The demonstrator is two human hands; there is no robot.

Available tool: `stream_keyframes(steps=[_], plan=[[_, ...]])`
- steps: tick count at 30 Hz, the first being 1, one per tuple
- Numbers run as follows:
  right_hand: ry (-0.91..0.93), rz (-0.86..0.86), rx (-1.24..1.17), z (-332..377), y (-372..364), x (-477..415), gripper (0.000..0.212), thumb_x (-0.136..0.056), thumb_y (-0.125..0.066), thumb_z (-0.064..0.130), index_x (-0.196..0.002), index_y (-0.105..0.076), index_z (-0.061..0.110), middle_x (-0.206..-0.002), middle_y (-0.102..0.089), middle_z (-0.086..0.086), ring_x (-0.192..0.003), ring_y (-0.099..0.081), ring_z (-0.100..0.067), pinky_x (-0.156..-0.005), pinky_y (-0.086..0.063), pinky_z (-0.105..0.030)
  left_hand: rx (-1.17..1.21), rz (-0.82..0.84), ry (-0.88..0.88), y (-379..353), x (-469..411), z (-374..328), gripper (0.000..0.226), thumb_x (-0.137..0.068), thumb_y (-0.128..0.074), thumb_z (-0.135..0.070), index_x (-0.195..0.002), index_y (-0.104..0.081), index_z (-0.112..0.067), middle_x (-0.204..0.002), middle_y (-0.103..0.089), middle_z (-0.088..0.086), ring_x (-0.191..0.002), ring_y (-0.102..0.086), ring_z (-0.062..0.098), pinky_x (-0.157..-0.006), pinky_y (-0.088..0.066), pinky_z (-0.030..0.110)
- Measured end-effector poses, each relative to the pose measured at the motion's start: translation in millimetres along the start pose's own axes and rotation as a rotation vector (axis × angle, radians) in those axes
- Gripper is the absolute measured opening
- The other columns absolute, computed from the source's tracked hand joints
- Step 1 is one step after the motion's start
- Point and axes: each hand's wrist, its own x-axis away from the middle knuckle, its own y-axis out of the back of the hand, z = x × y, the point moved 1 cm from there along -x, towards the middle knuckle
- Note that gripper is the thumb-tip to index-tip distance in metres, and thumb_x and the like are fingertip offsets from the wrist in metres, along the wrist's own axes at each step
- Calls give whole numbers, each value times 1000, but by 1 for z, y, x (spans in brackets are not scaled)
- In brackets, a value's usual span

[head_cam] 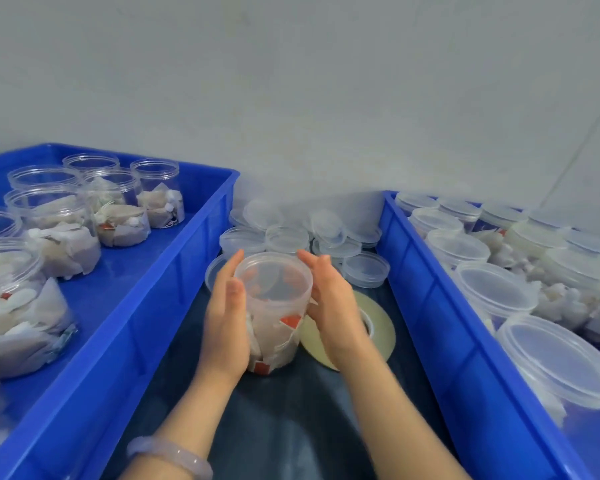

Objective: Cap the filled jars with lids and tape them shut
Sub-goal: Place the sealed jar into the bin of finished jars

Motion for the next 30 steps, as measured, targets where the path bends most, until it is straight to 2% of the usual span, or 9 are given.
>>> stream_keyframes(steps=[2,5,9,12,16,21,25,28,30], plan=[[120,-134,69,16,-12,3,34,-79,-60,46,-103,-69,23,-97,-70,14,-91,-63,6,-77,-48,-12,22,-26,-35,-15,2,-18,64,-73,-43,-75,-111,-64,-29,-114,-68,-5,-110,-62,14,-90,-50,34],[284,-307,13,54,-20,4,27,-91,-57,26,-71,-66,10,-70,-68,5,-67,-59,-1,-58,-45,-13,140,-116,-59,-43,-5,-49,45,-73,-41,-60,-82,-73,-29,-92,-73,-3,-94,-67,17,-77,-52,30],[388,-484,6,132,-5,-15,35,-72,-53,29,-67,-57,-6,-83,-62,-26,-60,-52,-27,-55,-39,-26,263,-84,-96,-92,-37,-98,42,-81,-40,-45,-87,-70,-17,-96,-72,10,-97,-66,31,-92,-50,51],[418,-600,124,185,20,-38,28,-64,-47,32,-52,-56,8,-59,-57,-14,-64,-52,-30,-61,-42,-40,355,31,-4,-142,-64,-132,44,-87,-40,-47,-89,-67,-13,-100,-71,14,-100,-65,32,-95,-49,49],[484,-739,226,216,82,-68,43,-62,-42,29,-71,-59,-10,-63,-50,-2,-66,-50,-20,-69,-48,-45,160,184,-47,-209,-87,-148,33,-101,-34,-27,-90,-63,-15,-107,-65,15,-102,-59,27,-94,-44,39],[473,-839,371,191,172,-79,46,-66,-38,28,-97,-69,13,-92,-66,0,-100,-64,-21,-95,-47,-36,-79,492,7,-275,-86,-114,25,-99,-44,-23,-117,-47,-6,-98,-55,1,-90,-52,18,-76,-43,25],[359,-867,510,148,223,-85,57,-69,-31,29,-109,-68,11,-108,-68,-5,-104,-59,-20,-90,-42,-24,-309,619,54,-302,-83,-66,20,-98,-44,-21,-78,-45,-15,-81,-52,8,-82,-44,20,-69,-32,28],[204,-851,570,118,251,-89,49,-79,-34,26,-114,-64,11,-112,-64,-6,-108,-58,-29,-93,-48,-47,-497,723,82,-316,-83,-33,30,-100,-41,-30,-107,-55,-5,-118,-58,20,-108,-54,31,-81,-36,30],[114,-827,619,97,265,-92,34,-86,-40,10,-114,-61,10,-116,-60,-12,-109,-55,-32,-93,-48,-51,-665,779,42,-321,-84,-15,44,-102,-37,-36,-135,-43,-8,-137,-51,14,-126,-47,31,-101,-35,35]])
